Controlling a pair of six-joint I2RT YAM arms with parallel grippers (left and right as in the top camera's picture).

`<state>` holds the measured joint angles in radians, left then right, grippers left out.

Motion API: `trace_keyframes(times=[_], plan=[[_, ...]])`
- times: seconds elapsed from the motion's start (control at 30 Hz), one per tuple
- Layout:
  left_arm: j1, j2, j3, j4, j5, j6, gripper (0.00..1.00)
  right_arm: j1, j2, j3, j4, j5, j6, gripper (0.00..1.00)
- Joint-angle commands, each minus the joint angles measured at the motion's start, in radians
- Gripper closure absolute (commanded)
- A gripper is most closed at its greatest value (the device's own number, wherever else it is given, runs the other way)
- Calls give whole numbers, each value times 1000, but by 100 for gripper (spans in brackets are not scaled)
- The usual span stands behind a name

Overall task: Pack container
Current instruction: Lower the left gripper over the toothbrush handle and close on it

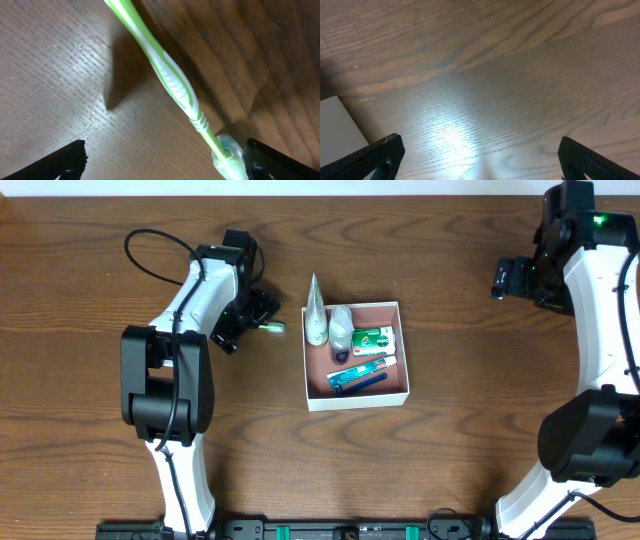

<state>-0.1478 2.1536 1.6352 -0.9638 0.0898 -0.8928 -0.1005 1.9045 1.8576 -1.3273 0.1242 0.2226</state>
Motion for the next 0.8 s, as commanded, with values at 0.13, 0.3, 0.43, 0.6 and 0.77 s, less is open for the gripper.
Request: trace_keyframes(times=[0.13, 0.3, 0.43, 0.6, 0.77], plan=[[0, 48, -48, 8, -18, 10, 1, 3, -18, 12, -1, 6, -11, 1], [0, 52, -48, 7, -11, 41, 2, 3, -18, 12, -1, 6, -11, 1], [0, 52, -50, -4, -11, 75, 9, 3, -18, 12, -1, 6, -11, 1], [0, 52, -50, -19, -12, 113, 32, 3, -18, 12, -1, 6, -11, 1], [0, 52, -50, -26, -11, 116, 55, 3, -18, 12, -1, 6, -11, 1]])
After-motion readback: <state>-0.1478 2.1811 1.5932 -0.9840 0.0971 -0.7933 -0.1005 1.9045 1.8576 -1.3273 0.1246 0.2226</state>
